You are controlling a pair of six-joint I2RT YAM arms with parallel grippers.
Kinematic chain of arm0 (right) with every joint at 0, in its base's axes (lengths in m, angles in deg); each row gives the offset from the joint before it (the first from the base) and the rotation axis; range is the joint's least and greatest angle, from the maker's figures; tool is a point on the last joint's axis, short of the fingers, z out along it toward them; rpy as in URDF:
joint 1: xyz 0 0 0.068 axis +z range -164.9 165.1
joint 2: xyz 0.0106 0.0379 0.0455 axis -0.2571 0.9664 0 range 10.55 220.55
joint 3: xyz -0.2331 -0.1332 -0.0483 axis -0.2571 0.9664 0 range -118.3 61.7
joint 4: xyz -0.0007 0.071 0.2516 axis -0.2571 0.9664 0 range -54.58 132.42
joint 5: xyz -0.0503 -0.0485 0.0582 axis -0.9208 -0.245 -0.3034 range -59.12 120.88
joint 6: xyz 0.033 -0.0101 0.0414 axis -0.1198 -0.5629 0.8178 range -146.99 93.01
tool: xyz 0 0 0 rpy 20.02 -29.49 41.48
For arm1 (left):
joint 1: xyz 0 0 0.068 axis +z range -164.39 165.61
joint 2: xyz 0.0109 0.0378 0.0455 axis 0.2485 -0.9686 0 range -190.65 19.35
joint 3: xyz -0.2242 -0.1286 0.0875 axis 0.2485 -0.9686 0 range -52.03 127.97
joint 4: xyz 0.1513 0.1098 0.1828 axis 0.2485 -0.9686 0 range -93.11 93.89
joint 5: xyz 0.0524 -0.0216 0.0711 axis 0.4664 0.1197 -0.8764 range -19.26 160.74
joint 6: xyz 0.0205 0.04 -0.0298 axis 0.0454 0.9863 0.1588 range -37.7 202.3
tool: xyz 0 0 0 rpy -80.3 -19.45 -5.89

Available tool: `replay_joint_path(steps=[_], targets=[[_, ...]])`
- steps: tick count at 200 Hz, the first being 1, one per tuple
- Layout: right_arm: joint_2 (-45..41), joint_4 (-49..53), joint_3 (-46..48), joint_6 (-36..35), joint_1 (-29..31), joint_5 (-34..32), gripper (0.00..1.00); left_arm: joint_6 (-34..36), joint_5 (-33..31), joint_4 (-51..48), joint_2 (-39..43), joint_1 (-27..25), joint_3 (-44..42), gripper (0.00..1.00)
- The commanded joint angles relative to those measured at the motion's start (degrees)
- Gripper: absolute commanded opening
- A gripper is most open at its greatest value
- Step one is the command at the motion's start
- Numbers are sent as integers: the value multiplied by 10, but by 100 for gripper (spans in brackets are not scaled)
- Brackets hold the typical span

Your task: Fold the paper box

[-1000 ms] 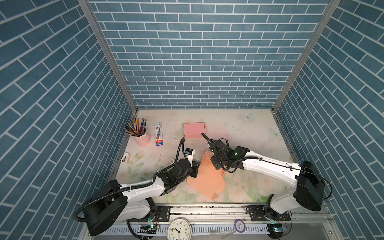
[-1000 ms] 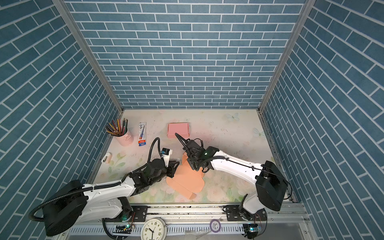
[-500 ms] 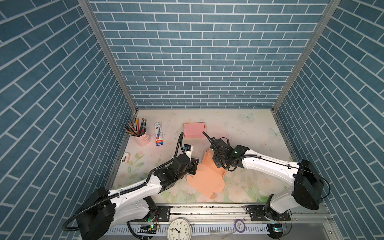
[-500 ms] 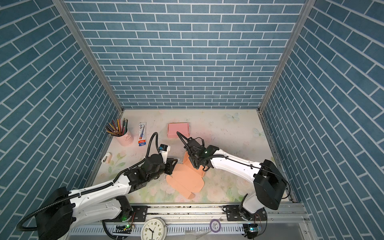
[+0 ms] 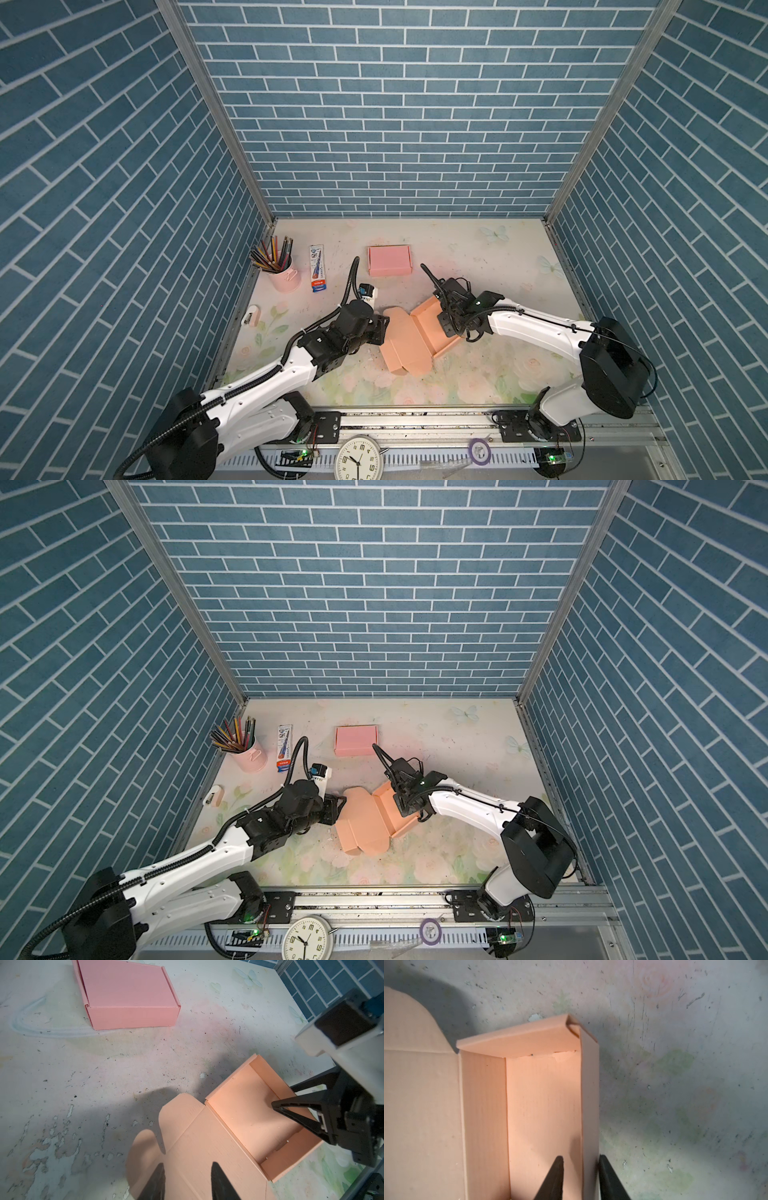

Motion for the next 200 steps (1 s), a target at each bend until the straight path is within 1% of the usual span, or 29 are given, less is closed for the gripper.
replay_joint_path(steps=[1,23,41,74,97,112,150,178,200], targets=[[3,-17,15,9,-12,16,31,-4,-6,-42,31,8,26,48],[5,-32,27,9,-18,30,31,-6,-4,-84,39,21,49,60],[10,-38,32,9,-20,32,31,-13,-17,-118,43,22,62,69],[17,-48,41,9,-22,37,31,-27,-33,-173,60,25,69,76],[21,-54,46,9,-24,41,31,-43,-8,-175,70,27,55,76],[24,-56,47,9,-25,41,30,-66,18,-155,77,27,38,77],[27,-59,53,10,-25,45,31,-126,55,-109,87,27,-14,78],[23,-60,54,10,-25,45,30,-158,86,-57,92,27,-45,75],[19,-59,53,10,-25,46,30,-174,100,-27,80,23,-56,69]])
